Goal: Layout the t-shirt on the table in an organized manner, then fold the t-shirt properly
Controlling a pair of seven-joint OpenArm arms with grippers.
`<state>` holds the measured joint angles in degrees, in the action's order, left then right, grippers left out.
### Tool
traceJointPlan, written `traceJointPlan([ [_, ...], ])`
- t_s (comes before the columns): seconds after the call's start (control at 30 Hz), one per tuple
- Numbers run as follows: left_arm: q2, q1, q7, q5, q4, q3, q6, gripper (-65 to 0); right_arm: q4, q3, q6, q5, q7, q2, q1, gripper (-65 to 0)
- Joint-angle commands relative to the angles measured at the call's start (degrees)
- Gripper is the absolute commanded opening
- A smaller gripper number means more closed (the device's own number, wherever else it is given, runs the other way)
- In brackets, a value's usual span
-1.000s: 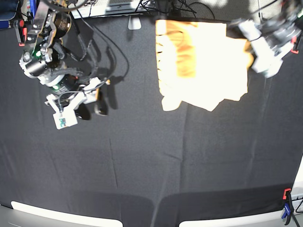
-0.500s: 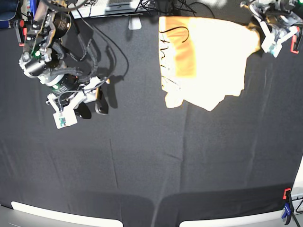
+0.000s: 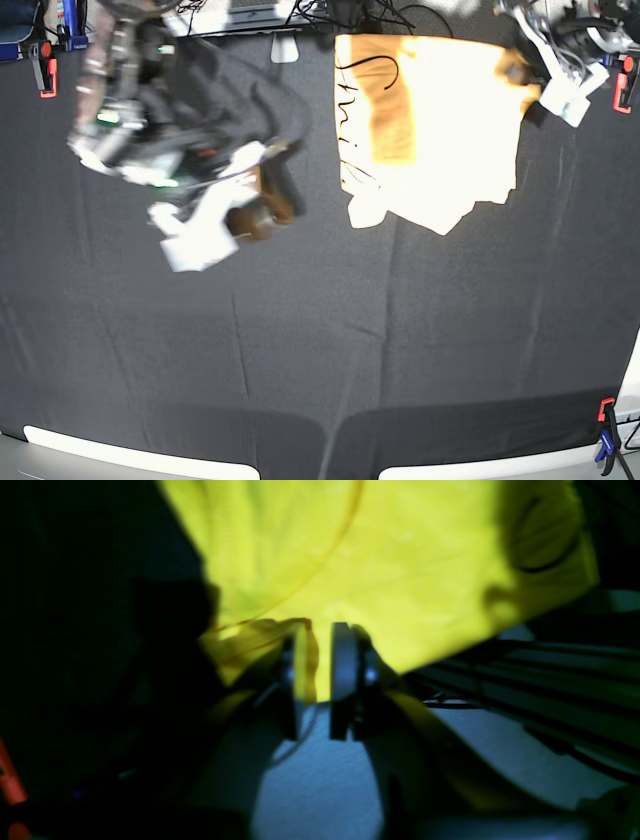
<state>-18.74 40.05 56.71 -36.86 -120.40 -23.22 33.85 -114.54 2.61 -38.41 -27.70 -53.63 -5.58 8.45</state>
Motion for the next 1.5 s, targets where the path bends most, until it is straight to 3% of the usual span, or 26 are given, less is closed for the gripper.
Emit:
traceJointPlan([
  [0.0,-0.44,-0.13,-0.85,-0.68,0.55,-0.28,0.02,-64.0,-1.05,-0.94,-0.37,-0.46,2.05,-0.11,-1.42,-56.3],
  [0.2,-0.31,-4.39,-0.87,-0.68,11.34,1.66,0.04,-64.4,0.0,-5.46,0.02,3.67,4.9,0.35,-2.73,-65.0],
  [0.3,-0.31,-7.98,-0.9,-0.68,16.57,5.11,0.04,-64.4,3.93,-6.75,0.09,5.7,8.2,0.35,-3.5,-65.0],
  [0.53,-0.31,-18.34,-1.29,-0.52,26.84,13.29,0.04,-64.4,16.37,-10.93,0.07,8.35,8.15,0.35,-9.49,-65.0],
  [0.7,-0.28,-25.18,-7.87,5.2,33.33,13.31,0.0,-64.4,16.61,-10.05,0.09,8.7,8.17,0.33,-10.03,-65.0],
  [0.97,-0.15,-37.07,-17.25,5.38,43.34,14.51,0.07,-64.4,17.55,-9.33,0.96,12.74,10.91,0.02,-10.67,-65.0],
  [1.03,-0.2,-39.6,-17.86,5.31,43.52,14.64,0.04,-64.4,19.17,-9.38,0.96,12.79,11.02,0.04,-11.39,-65.0],
  [1.13,-0.94,-41.31,-13.79,2.71,41.05,14.58,0.04,-64.4,22.53,-9.38,0.94,12.76,11.23,0.04,-12.55,-65.0],
  [1.3,-4.81,-37.57,-12.94,-3.74,31.89,14.53,-0.11,-64.3,26.16,-10.05,0.59,12.74,12.72,0.02,-13.33,-65.0],
  [1.47,-6.03,-30.32,-11.13,0.79,23.89,12.59,-6.25,-64.3,26.16,-14.32,-0.42,12.09,5.44,0.02,-12.83,-65.0],
])
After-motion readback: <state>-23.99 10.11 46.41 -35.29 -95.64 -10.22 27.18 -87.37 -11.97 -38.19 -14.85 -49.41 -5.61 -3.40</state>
